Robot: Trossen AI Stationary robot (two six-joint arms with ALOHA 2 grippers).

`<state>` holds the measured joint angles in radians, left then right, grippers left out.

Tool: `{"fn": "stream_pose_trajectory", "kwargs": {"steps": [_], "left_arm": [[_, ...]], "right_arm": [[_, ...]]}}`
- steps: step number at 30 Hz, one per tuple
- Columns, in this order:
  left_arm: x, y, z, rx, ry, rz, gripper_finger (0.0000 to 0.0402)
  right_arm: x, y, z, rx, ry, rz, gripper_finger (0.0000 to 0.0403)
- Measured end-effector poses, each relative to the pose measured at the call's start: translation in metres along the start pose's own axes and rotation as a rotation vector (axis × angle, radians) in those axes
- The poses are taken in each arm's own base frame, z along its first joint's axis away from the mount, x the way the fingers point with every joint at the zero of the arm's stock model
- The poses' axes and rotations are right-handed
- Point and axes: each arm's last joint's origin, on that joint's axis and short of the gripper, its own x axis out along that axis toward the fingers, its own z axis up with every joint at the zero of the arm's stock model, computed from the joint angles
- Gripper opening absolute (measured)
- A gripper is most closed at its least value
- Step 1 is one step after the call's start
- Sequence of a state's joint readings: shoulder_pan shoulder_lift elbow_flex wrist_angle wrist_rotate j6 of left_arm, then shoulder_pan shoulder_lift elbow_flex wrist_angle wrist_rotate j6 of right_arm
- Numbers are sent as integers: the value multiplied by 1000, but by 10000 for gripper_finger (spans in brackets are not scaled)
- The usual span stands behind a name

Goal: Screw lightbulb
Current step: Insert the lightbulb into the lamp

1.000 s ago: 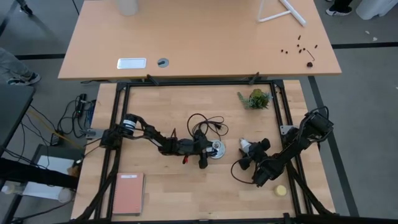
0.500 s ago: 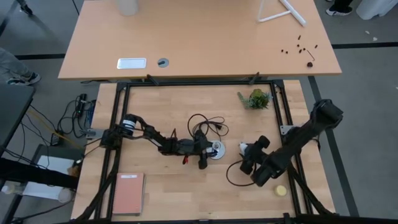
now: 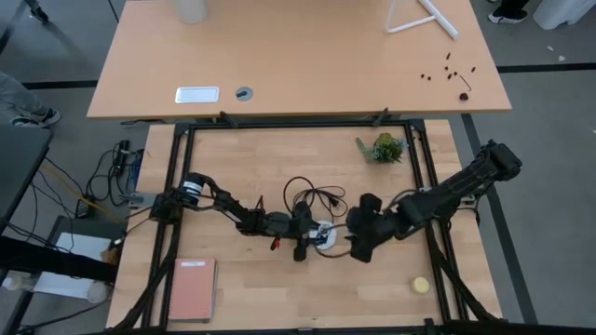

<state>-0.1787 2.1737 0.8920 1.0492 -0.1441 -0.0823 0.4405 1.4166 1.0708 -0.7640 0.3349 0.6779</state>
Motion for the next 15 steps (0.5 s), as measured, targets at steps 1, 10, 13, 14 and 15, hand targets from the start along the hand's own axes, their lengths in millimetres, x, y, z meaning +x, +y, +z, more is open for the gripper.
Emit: {"fn": "stream_pose_trajectory", "kwargs": {"steps": [1, 10, 13, 14, 15], "left_arm": [[0, 0, 0, -1, 3, 0, 190], [0, 0, 1, -29, 1, -4, 190], [0, -1, 1, -28, 1, -23, 190], [0, -1, 1, -28, 2, -27, 190], [0, -1, 1, -26, 2, -36, 190]], "right_arm": [[1, 0, 6, -18, 3, 5, 268], [16, 4, 50, -141, 60, 85, 271], [21, 4, 58, -153, 86, 142, 269], [22, 2, 59, -152, 98, 155, 270], [24, 1, 61, -149, 106, 169, 272]]}}
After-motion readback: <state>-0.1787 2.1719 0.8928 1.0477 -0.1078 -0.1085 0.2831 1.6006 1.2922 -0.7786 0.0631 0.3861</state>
